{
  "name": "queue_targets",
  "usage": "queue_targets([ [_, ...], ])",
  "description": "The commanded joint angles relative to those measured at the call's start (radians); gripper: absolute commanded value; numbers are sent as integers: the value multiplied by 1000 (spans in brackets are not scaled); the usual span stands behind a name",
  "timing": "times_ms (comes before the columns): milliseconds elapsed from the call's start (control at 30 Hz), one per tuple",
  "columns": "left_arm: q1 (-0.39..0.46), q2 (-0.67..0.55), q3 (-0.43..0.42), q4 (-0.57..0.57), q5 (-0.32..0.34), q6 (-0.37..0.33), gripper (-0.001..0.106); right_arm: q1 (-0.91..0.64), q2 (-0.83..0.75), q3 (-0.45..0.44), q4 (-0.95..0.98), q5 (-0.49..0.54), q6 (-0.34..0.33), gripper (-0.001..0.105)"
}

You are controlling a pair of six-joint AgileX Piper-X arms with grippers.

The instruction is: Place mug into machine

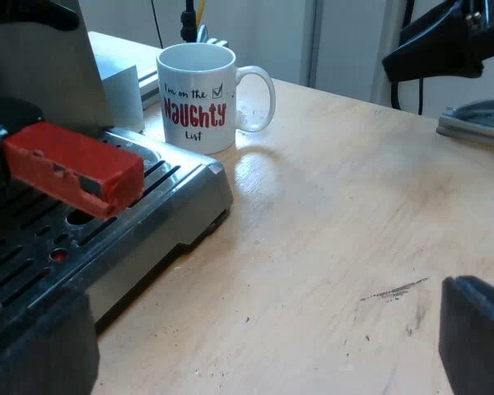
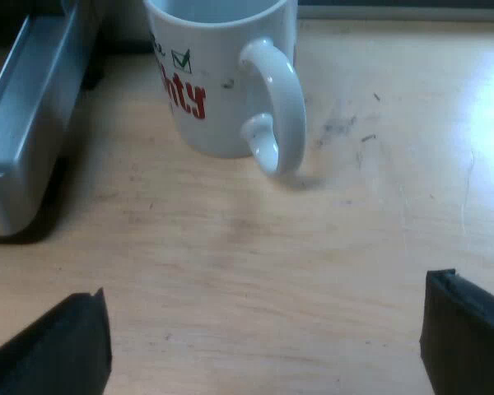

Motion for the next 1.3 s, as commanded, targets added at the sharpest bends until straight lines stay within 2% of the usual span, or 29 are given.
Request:
queue_targets([
  [33, -4, 1, -4, -18, 14, -2, 85, 2, 13, 70, -122, -6, -11, 78],
  [233, -4, 1, -4, -18, 14, -8, 85, 2, 114, 150, -331, -4, -11, 78],
  [467, -4, 1, -4, -18, 14, -8, 85, 2, 239, 169, -514, -4, -13, 78],
  [500, -4, 1, -4, -18, 14, -8, 85, 2, 280, 169, -558, -4, -13, 78],
  [533, -4, 1, -4, -18, 14, -8, 85, -7, 422, 169, -709, 0, -13, 78],
  [833, -4, 1, -4, -18, 14, -8, 85, -6, 777, 169, -1072, 1, 13, 78],
  [1100, -4, 1, -4, -18, 14, -8, 85, -6, 1069, 100, -1294, 1, 13, 78],
  [1300, -4, 1, -4, -18, 14, -8, 85, -6, 1202, 1, -1325, -2, 13, 78],
])
